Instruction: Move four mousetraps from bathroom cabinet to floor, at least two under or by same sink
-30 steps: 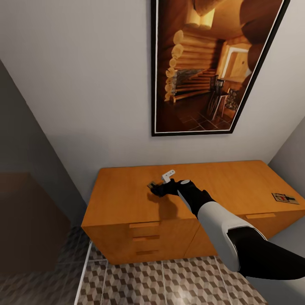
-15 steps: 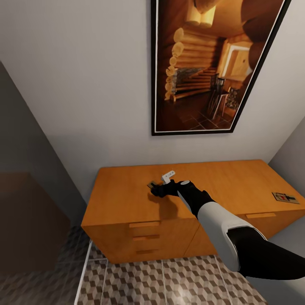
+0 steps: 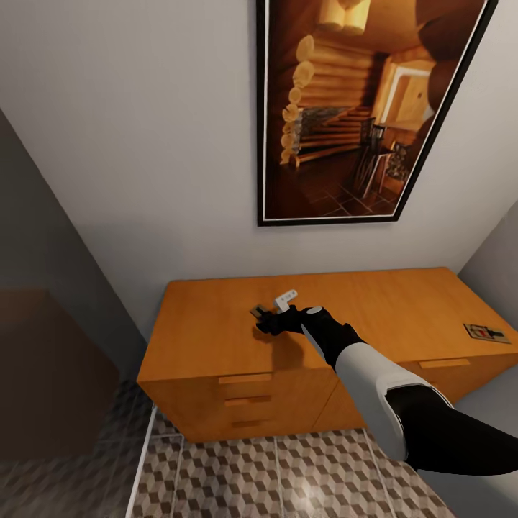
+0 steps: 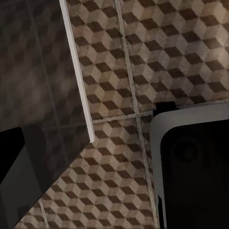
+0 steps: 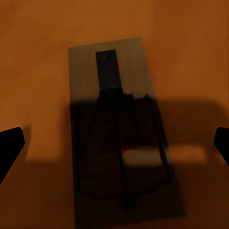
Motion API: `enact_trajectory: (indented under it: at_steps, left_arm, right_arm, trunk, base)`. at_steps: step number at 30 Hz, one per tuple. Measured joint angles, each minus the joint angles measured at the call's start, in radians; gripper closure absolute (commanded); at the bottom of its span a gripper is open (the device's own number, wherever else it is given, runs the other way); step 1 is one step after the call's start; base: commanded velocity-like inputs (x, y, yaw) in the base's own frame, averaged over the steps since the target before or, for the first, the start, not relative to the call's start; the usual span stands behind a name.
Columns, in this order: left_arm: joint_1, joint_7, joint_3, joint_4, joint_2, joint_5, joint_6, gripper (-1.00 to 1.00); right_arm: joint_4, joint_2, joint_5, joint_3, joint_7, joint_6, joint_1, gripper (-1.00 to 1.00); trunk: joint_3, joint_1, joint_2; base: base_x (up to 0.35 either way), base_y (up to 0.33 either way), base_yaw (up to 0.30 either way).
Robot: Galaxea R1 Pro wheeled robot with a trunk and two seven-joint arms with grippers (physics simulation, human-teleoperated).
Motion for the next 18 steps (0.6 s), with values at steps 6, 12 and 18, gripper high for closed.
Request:
enact_trajectory:
  at_steps: [6,12,18]
  left_arm:
    - [0.0,0.0,0.0,0.0,0.0,0.0,0.0,-1.0]
    - [0.0,0.0,0.0,0.0,0.0,0.0,0.0,-1.0]
    - [0.0,0.0,0.0,0.0,0.0,0.0,0.0,-1.0]
  right_arm:
    - [-0.002,0.0,-0.005,-0.002,0.0,0.0,-0.001,-1.0]
    - [-0.003,0.0,-0.006,-0.002,0.0,0.0,-0.001,-1.0]
    - [-0.005,0.0,-0.005,-0.003,0.0,0.0,0.0,-1.0]
  trunk:
    - [-0.005,0.0,-0.001]
    - [-0.006,0.0,-0.001]
    - [-0.007,0.0,-0.001]
  base:
    - [0.0,0.0,0.0]
    - [0.0,0.0,0.0]
    - [0.0,0.0,0.0]
